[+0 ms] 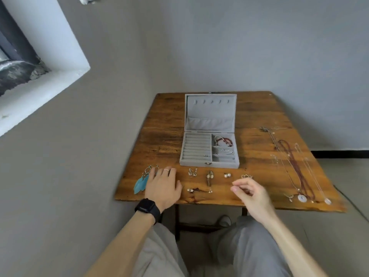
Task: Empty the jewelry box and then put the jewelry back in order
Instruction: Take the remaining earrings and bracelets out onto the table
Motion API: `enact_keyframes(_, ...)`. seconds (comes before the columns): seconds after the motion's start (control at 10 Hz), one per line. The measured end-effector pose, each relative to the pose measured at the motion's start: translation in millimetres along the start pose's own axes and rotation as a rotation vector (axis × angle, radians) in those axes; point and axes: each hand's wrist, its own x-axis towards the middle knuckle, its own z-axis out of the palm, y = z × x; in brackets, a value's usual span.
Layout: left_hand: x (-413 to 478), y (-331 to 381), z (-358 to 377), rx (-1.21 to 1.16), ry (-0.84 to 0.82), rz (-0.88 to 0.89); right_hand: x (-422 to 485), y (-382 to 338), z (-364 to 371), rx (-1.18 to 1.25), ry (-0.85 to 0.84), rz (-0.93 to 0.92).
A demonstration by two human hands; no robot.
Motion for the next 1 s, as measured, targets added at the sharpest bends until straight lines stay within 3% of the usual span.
enact_keyframes(0.1,25.7,7.5,-17.7,-0.055,0.149,0.017,2.8,4.0,4.7,-0.003,0.017,-0.007)
enact_keyframes(0.2,56.7,22.0,-29.0,-0.141,0.129,0.056,4.6,5.6,5.6,-0.029,0.025,-0.029)
enact_keyframes(0.4,102.2,38.4,-37.0,-0.054,-0.056,0.091,6.8,5.4,0.2,-0.040,0.025,-0.027)
enact_keyframes(0.8,108.2,65.0,-42.3,0.375,-0.036,0.220,4.5,6.3,0.4,-0.042,0.033,-0.039)
enact_keyframes(1.0,113.1,62.7,-42.3,0.261,-0.130,0.208,4.1,5.0,-0.4,-0.042,0.035,-0.042)
